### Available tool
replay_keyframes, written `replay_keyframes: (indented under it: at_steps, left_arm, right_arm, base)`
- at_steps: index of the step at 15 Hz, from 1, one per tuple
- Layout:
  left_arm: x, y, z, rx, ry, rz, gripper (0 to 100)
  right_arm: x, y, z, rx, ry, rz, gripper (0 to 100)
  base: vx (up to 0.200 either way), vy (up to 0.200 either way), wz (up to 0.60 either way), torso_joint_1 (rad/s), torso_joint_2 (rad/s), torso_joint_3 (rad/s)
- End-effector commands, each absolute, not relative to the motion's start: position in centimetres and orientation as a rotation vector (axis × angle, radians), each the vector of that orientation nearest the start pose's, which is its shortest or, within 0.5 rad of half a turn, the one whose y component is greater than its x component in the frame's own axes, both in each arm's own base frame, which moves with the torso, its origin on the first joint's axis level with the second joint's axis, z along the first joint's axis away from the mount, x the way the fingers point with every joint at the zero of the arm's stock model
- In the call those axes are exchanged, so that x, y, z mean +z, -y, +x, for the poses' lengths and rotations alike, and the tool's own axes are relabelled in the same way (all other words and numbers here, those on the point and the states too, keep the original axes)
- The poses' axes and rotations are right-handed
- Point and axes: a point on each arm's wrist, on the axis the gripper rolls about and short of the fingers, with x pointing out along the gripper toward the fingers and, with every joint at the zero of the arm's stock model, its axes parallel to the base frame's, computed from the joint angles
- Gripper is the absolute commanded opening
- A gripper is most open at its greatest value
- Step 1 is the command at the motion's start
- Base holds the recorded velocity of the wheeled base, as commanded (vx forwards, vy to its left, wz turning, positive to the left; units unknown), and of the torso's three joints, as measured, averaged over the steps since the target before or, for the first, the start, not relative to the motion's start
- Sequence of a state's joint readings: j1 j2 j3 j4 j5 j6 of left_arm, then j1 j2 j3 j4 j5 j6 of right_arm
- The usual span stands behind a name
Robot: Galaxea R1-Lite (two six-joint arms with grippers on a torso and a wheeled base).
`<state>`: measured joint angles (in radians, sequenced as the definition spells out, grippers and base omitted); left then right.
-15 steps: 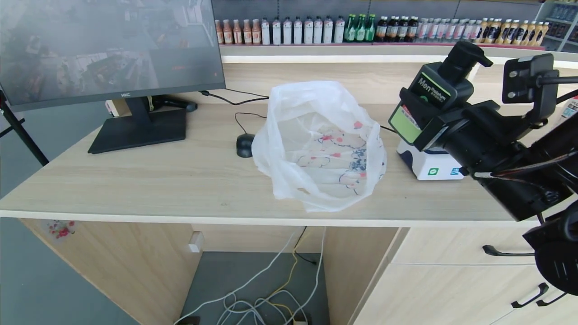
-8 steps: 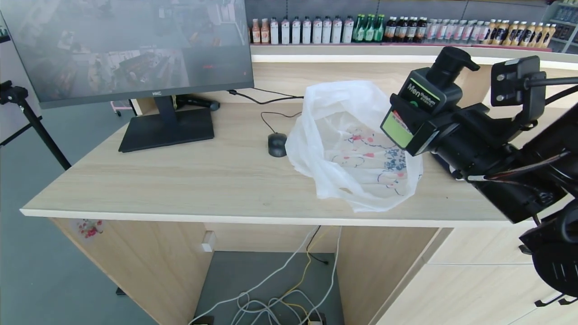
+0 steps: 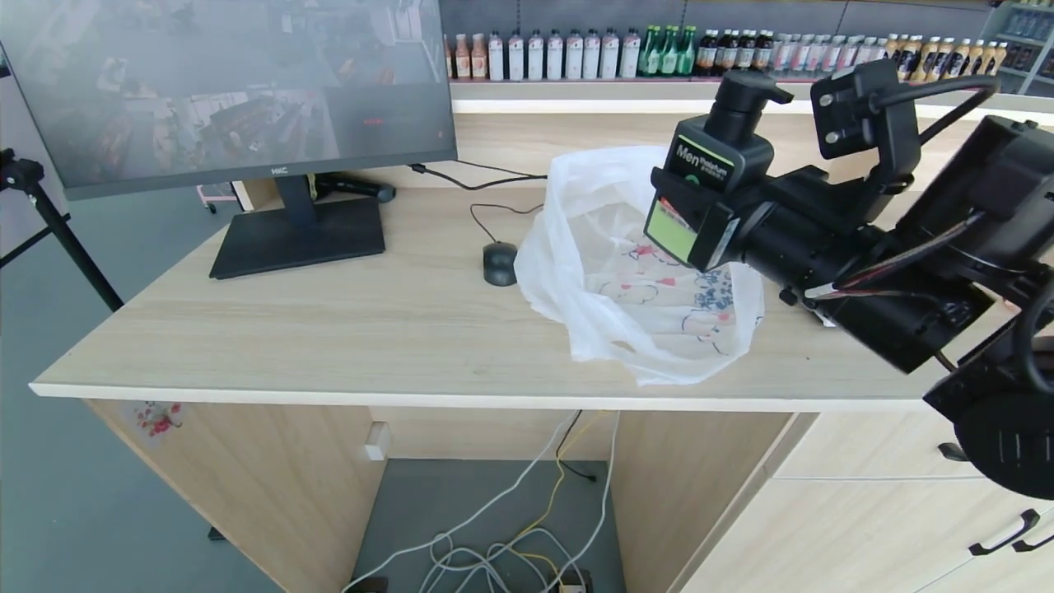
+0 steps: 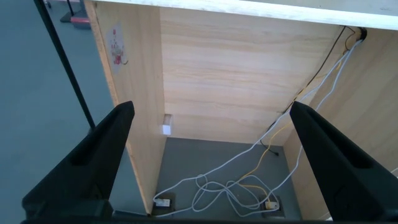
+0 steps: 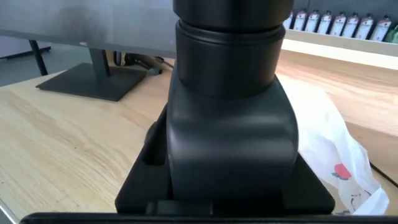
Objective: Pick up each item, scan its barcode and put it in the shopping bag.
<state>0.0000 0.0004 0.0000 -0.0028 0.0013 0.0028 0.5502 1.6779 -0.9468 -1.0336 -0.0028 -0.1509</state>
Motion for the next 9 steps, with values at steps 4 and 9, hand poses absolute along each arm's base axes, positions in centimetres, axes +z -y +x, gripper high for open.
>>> replay_keyframes:
  at_steps: [4, 9]
  left_arm:
    - [7.6, 0.0, -2.3, 0.000, 0.003, 0.003, 100]
    - [7.6, 0.0, -2.3, 0.000, 0.003, 0.003, 100]
  right_arm:
    - [29.1, -19.6, 29.8, 0.499, 0.295, -0.065, 0]
    - [27.5, -21.1, 32.4, 0.507, 0.232, -0.068, 0]
  base:
    - [0.000, 0.000, 0.00, 0.000, 0.00, 0.000]
    - [0.000, 0.000, 0.00, 0.000, 0.00, 0.000]
